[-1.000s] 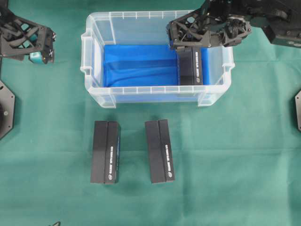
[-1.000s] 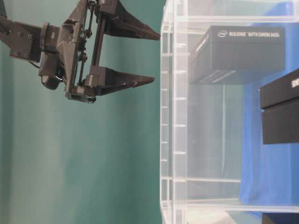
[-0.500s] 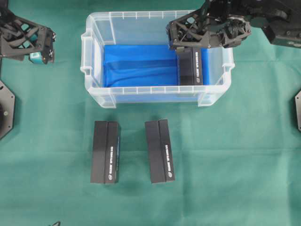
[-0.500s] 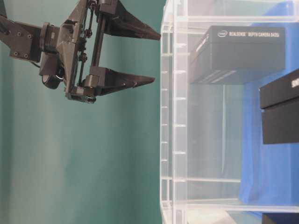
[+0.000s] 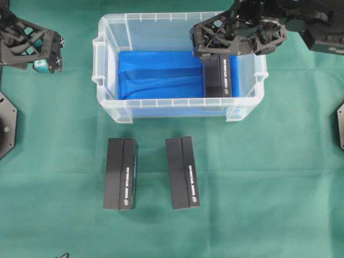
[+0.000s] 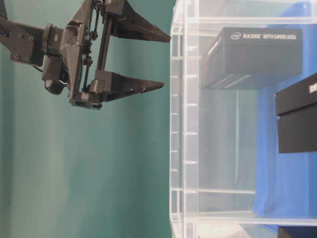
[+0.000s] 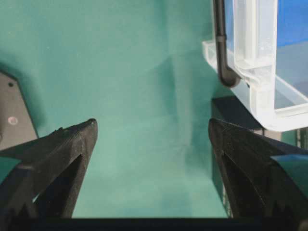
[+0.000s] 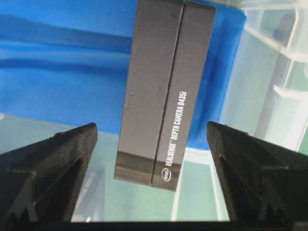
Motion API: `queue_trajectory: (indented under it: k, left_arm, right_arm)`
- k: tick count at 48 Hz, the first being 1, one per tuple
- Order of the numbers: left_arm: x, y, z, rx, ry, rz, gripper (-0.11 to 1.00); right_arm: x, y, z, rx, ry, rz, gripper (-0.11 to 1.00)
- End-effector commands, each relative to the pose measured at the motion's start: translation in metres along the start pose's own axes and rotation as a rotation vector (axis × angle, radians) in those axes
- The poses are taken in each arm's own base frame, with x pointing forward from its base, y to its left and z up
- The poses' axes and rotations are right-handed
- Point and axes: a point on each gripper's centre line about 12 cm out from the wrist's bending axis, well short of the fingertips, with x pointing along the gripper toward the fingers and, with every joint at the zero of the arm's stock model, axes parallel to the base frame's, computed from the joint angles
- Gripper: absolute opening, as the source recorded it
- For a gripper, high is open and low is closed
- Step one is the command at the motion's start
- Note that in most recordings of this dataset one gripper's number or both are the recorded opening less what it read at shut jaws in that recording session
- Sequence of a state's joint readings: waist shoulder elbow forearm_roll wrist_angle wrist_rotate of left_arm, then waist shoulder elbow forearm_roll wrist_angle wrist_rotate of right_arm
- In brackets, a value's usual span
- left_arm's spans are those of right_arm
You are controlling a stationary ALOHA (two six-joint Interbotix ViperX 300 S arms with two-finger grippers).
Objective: Take out the box from the case.
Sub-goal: 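Lower the right gripper around the right box pair and close it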
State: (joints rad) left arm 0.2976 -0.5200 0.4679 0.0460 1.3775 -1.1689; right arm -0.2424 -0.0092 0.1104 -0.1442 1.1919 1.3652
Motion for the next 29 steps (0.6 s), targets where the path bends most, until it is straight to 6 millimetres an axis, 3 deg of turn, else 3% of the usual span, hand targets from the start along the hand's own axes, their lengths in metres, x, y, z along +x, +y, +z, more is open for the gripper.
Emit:
queue_trajectory:
  k: [1, 29]
  left_arm:
    - [-0.008, -0.0026, 0.0013, 0.002, -0.014, -0.029, 0.95]
    - [-0.0084, -0.0022, 0.0008, 0.003, -0.014, -0.031, 0.95]
  right_arm:
    - [-0.0116, 0.0046, 0.0018, 0.004, -0.006, 0.038, 0.91]
    - [-0.0043, 0.0072, -0.001, 0.004, 0.009, 0.043, 0.91]
